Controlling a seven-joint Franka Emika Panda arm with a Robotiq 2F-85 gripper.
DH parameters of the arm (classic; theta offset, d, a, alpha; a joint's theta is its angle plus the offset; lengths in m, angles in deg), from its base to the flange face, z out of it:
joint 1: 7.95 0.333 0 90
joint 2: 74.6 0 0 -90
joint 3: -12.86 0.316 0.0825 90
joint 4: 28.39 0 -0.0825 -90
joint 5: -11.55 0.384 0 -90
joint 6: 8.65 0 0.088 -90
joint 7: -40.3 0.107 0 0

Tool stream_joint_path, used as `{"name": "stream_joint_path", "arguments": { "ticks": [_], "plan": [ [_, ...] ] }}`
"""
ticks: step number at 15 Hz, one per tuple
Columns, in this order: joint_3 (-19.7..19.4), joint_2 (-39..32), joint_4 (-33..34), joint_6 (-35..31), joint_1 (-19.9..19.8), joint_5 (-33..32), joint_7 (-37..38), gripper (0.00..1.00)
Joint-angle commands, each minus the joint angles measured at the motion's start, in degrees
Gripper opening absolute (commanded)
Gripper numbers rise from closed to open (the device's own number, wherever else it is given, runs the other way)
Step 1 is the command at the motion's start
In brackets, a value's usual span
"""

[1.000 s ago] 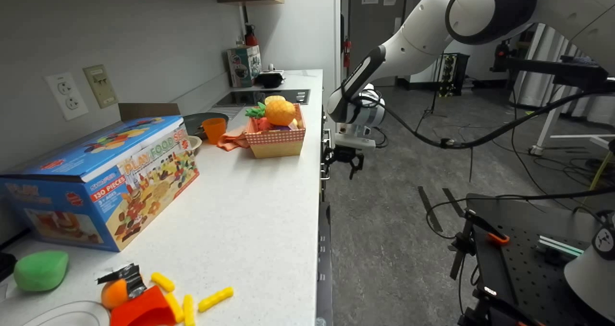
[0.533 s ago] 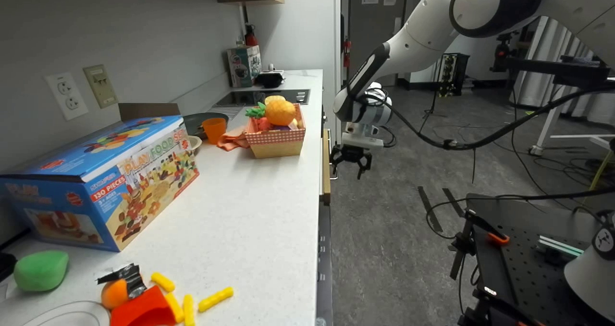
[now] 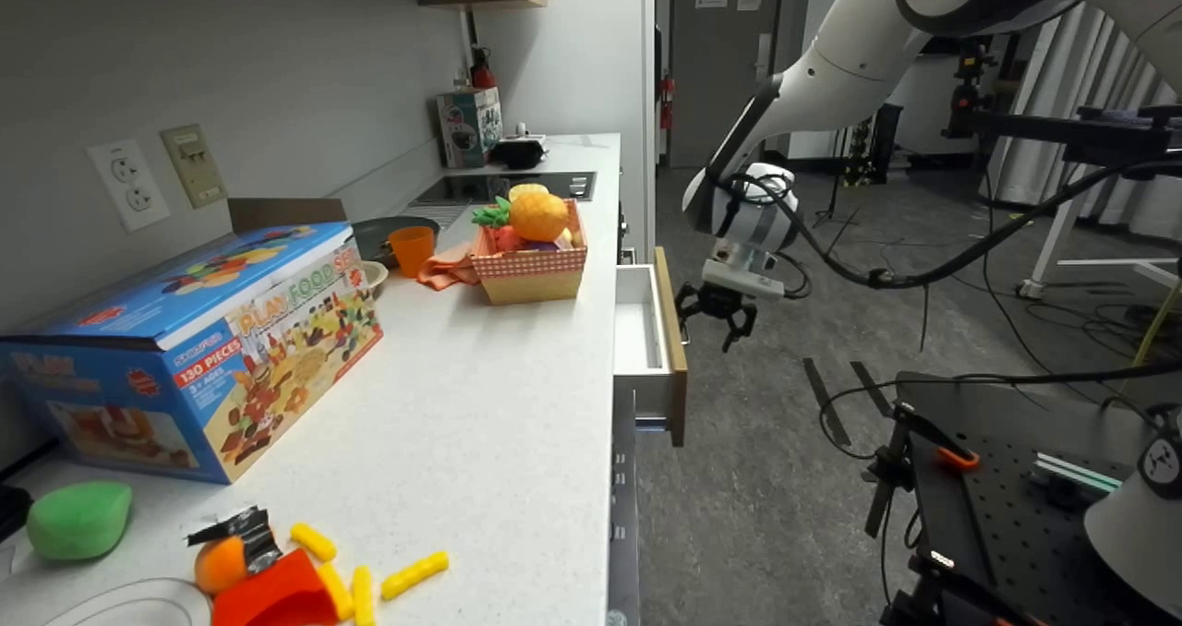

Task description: Open the drawer, put the stuffed pineapple in the drawer, then close it

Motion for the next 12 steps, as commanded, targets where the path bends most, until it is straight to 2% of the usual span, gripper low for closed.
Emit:
{"name": "stream_joint_path", "arguments": {
  "ticks": [1, 6, 9, 12],
  "plan": [
    [1.36, 2.02, -7.48, -3.58, -4.09, 9.46, -7.72, 1.00],
    [1.20, 5.01, -11.93, -3.39, -7.26, 27.06, -21.80, 1.00],
    [-1.51, 8.86, -14.86, -5.51, -4.32, 33.03, -28.99, 1.00],
    [-3.81, 14.67, -18.25, -11.90, 0.37, 35.69, -33.74, 1.00]
  ]
}}
